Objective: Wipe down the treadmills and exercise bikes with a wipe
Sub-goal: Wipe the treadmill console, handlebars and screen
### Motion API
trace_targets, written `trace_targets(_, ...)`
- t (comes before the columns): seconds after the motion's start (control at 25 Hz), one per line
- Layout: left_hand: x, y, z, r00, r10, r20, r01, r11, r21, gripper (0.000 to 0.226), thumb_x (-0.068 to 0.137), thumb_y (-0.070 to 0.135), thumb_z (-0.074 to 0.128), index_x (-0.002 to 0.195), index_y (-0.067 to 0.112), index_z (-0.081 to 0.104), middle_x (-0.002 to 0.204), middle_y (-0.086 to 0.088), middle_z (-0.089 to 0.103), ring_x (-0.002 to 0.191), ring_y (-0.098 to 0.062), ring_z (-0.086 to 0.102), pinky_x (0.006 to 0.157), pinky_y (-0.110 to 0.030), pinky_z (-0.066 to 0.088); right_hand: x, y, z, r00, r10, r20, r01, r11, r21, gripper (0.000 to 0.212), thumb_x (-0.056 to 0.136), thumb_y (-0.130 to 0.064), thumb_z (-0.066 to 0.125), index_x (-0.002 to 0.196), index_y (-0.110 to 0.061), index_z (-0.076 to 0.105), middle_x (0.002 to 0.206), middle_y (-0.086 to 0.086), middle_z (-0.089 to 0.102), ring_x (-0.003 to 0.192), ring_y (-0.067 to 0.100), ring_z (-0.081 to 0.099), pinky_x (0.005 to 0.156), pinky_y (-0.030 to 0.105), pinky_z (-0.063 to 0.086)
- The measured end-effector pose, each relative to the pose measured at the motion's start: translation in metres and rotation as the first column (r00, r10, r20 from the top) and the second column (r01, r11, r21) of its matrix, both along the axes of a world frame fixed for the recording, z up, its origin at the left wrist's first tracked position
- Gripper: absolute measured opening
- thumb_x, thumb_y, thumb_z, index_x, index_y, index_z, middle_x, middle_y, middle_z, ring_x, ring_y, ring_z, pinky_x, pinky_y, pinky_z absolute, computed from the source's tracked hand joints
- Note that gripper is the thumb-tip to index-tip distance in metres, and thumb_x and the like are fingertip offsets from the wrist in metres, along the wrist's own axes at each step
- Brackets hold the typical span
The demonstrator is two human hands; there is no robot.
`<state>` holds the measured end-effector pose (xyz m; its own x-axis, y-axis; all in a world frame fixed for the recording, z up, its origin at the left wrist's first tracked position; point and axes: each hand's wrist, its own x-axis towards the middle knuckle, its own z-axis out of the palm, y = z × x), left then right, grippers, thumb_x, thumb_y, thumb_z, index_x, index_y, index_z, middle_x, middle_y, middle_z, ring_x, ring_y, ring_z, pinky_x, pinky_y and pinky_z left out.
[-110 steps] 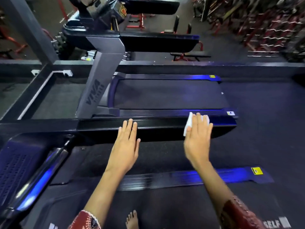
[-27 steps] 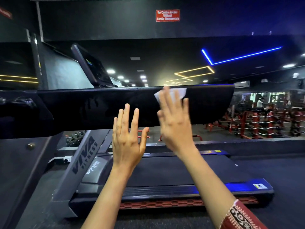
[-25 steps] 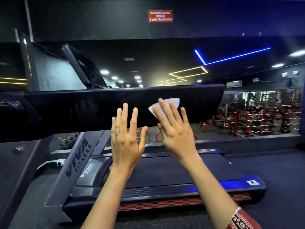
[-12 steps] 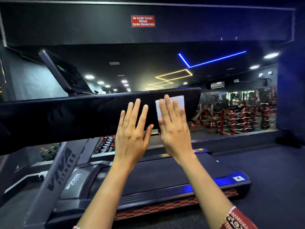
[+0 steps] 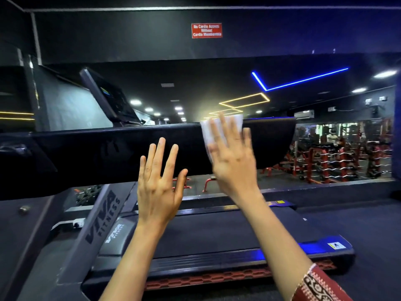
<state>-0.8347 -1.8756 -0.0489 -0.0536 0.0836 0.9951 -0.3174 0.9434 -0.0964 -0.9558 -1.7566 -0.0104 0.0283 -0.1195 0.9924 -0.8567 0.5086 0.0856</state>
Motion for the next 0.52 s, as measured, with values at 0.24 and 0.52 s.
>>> trace_targets(0.24,0.035,-0.036,-0.013,0.999,0.03,-0.025,-0.029,0.998,0.049,0.05,0.096,0.032,0.047,0.141,0.013,0.041,0.15,-0.014,0.033,0.142,-0.026,0.024,0.117,-0.041,0.015,0.039,-0.037,-0.055,0.991,0.092,0.101,-0.086,0.994,-0.061,0.055,0.098,-0.016,0.033,0.15,-0.005,0.021,0.157,0.014,0.017,0.147,0.028,0.008,0.119,0.044,0.002)
trace_targets(0.52,0.069,-0.07,-0.014,0.995,0.012,-0.096,0.006,0.982,0.187,0.052,0.095,0.033,0.047,0.141,0.012,0.04,0.153,-0.013,0.027,0.143,-0.025,0.02,0.118,-0.037,0.013,0.048,-0.053,-0.015,0.996,0.061,0.065,-0.054,0.993,-0.102,0.05,0.101,-0.021,0.029,0.149,-0.007,0.028,0.157,0.012,0.022,0.146,0.025,0.015,0.12,0.041,0.004)
